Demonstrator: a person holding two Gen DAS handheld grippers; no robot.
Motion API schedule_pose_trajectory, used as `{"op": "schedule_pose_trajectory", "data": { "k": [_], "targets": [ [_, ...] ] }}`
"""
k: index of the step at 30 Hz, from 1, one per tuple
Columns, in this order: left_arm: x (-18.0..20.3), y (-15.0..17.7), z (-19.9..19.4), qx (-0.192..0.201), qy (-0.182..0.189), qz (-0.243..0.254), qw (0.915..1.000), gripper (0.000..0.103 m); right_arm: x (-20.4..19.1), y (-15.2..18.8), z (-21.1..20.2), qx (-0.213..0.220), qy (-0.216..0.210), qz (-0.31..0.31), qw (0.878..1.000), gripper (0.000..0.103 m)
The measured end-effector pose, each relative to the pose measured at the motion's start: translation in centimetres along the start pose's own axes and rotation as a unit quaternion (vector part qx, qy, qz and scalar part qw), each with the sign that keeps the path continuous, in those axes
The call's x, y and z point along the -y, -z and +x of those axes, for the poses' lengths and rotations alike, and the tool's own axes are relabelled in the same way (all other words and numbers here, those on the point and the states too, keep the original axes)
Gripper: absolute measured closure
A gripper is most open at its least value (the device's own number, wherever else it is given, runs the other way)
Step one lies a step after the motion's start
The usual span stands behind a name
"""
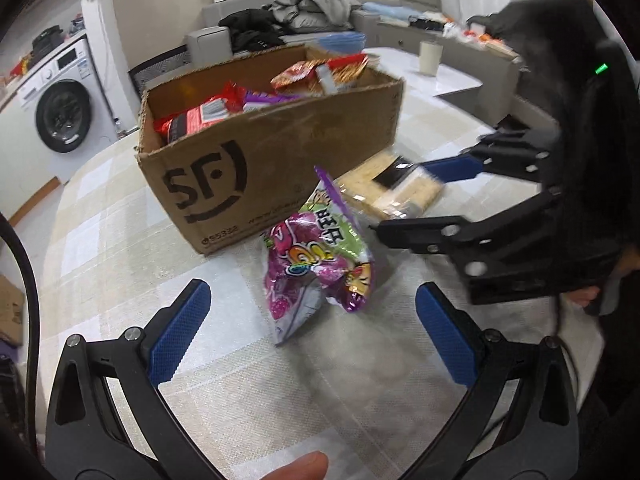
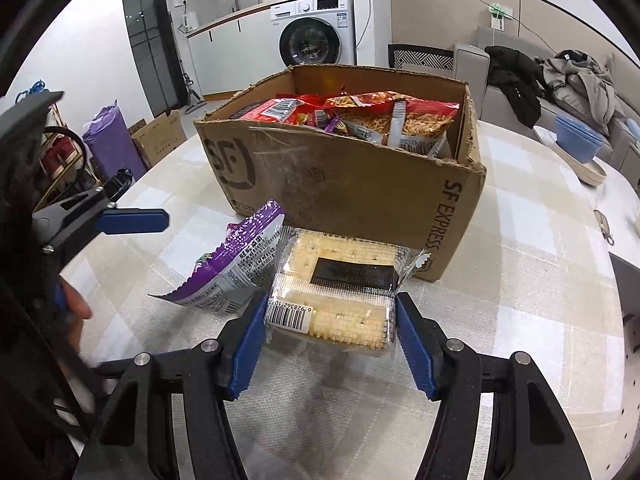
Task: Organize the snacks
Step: 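Grasp the clear cracker pack with the right tool and lift it, then grasp the pink candy bag with the left tool while the right tool holds the crackers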
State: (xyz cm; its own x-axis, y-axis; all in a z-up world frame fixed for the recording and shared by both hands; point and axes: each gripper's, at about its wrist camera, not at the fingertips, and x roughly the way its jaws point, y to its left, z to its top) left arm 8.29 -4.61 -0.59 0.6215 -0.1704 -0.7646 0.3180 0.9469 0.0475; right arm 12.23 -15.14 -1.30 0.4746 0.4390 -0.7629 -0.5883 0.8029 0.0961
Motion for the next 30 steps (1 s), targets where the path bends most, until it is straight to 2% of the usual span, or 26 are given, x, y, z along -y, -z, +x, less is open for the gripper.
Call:
{"op": "schedule_pose_trajectory", "data": {
  "k": [10, 12, 14, 16, 18, 19, 23, 30],
  "targets": [
    [0.4, -0.6, 3.3, -0.011, -0.039, -0.023, 0.9989, 0.002, -0.2, 0.1, 0.0, 0.001, -0.006, -0.007, 1.000, 0.039],
    [-0.2, -0.6, 3.5, -0.008, -0.036, -0.028, 0.9989, 0.012, -0.1, 0.0, 0.0, 0.001, -0.007, -0.007, 1.000, 0.040],
    [-0.5, -0.7, 4.1, -0.010, -0.033, -0.035, 0.9988, 0.028, -0.1, 0.0, 0.0, 0.001, -0.007, -0.008, 1.000, 0.040],
    [-1.2, -0.6, 4.3, -0.012, -0.030, -0.043, 0.9986, 0.032, 0.0, 0.1, 0.2, 0.000, -0.009, -0.006, 1.000, 0.040],
    [-1.8, -0.4, 4.6, -0.016, -0.024, -0.049, 0.9984, 0.044, 0.1, 0.1, 0.3, -0.002, -0.009, -0.006, 1.000, 0.040],
    [-2.0, -0.4, 4.7, -0.016, -0.020, -0.051, 0.9984, 0.053, 0.1, 0.1, 0.4, -0.002, -0.009, -0.006, 1.000, 0.040],
    [-2.6, -0.4, 5.2, -0.012, -0.010, -0.057, 0.9982, 0.058, 0.0, 0.0, 0.5, -0.002, -0.011, -0.007, 1.000, 0.040],
    [-3.0, -0.2, 4.3, 0.012, -0.001, -0.059, 0.9982, 0.059, 0.3, 0.0, 0.2, 0.004, -0.013, -0.007, 1.000, 0.040]
  ]
}}
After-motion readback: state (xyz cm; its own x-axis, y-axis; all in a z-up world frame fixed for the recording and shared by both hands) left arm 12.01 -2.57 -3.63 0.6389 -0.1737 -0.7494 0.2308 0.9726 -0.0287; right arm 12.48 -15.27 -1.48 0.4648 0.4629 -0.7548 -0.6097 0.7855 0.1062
